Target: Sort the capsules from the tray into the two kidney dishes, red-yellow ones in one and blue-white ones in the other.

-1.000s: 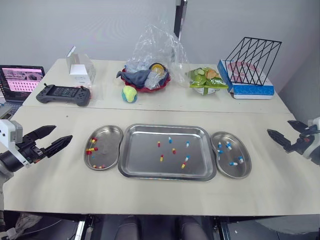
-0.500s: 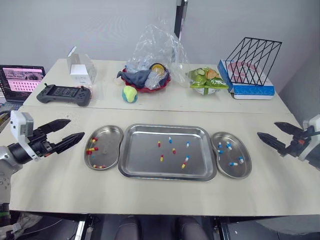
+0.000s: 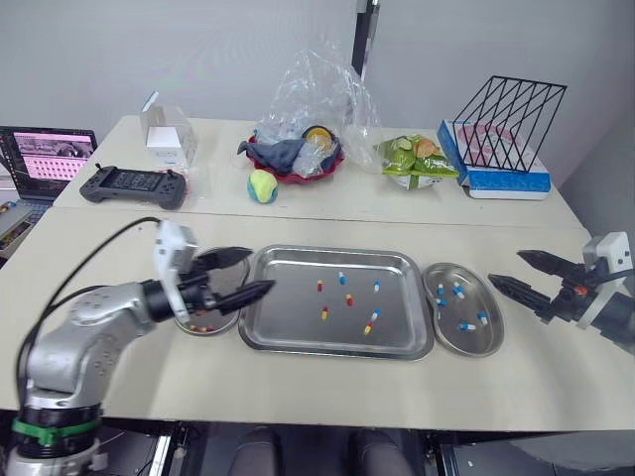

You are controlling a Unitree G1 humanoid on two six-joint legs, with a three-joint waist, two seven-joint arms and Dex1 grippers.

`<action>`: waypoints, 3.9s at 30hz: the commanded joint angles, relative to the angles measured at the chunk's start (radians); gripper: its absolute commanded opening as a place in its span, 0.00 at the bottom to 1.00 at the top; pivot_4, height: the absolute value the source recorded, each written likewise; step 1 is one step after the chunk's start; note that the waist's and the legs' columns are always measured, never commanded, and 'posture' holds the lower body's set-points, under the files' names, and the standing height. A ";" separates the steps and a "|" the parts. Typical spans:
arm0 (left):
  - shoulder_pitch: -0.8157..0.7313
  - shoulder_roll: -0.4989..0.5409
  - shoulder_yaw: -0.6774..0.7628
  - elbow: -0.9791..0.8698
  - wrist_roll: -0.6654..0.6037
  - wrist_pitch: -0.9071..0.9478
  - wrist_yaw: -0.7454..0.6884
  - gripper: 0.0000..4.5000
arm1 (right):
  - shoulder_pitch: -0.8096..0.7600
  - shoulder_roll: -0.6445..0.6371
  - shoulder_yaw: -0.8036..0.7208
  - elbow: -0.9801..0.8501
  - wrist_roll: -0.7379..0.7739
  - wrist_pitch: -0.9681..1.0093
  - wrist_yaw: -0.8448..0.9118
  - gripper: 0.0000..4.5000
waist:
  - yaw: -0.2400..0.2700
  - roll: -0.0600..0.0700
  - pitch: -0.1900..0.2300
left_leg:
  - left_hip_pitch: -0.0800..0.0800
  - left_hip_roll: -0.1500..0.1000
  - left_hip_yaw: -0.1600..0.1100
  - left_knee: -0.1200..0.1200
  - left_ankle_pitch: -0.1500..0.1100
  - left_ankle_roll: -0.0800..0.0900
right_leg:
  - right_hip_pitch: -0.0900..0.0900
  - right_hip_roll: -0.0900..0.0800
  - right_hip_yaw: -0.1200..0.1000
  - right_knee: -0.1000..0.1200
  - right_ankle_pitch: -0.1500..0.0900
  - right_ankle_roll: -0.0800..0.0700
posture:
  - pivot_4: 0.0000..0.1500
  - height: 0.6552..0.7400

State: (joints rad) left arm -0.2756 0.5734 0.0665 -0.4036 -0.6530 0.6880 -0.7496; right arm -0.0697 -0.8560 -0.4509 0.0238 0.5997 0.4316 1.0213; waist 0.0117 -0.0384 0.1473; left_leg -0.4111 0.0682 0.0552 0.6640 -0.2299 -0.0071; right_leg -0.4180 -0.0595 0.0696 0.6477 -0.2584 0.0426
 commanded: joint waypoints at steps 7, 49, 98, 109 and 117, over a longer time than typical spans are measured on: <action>-0.081 -0.156 -0.223 0.009 0.227 0.080 0.302 1.00 | 0.020 -0.008 -0.042 -0.053 -0.005 -0.021 -0.021 1.00 | -0.002 0.001 0.000 | 0.001 0.000 -0.001 0.000 0.000 0.000 | 0.000 0.001 0.001 0.000 0.000 0.000 | 1.00 0.92; -0.158 -0.356 -0.206 0.114 0.339 0.136 0.325 0.01 | 0.024 0.003 -0.022 -0.073 -0.020 -0.028 -0.072 1.00 | 0.000 0.001 -0.001 | 0.000 -0.002 -0.002 0.001 0.000 0.000 | 0.001 0.000 0.001 0.000 0.000 0.000 | 1.00 0.92; 0.082 0.299 0.384 0.616 0.084 -0.214 -0.352 1.00 | -0.060 -0.092 -0.055 0.105 0.013 0.079 -0.009 1.00 | -0.006 0.004 -0.001 | -0.001 0.000 0.000 -0.001 0.000 0.000 | -0.002 0.000 0.000 -0.001 0.000 0.000 | 1.00 0.92; 0.096 0.343 0.425 0.765 0.181 -0.441 -0.345 1.00 | -0.067 -0.086 -0.051 0.154 -0.046 -0.003 0.001 1.00 | -0.008 0.004 -0.001 | -0.001 0.000 0.001 -0.001 0.000 0.000 | -0.002 0.000 0.000 0.000 0.000 0.000 | 1.00 0.92; 0.077 0.372 0.399 0.801 0.157 -0.414 -0.406 1.00 | -0.075 -0.085 -0.051 0.163 -0.066 -0.044 0.013 1.00 | -0.008 0.004 -0.001 | -0.001 0.000 0.001 -0.001 0.000 0.000 | -0.003 0.000 0.000 0.000 0.000 0.000 | 1.00 0.92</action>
State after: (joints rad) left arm -0.1922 0.9124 0.4500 0.4107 -0.4546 0.2301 -1.1118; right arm -0.1341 -0.9286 -0.4811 0.1981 0.5321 0.4140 1.0270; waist 0.0032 -0.0348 0.1462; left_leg -0.4125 0.0685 0.0562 0.6631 -0.2299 -0.0069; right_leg -0.4209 -0.0591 0.0697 0.6477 -0.2584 0.0429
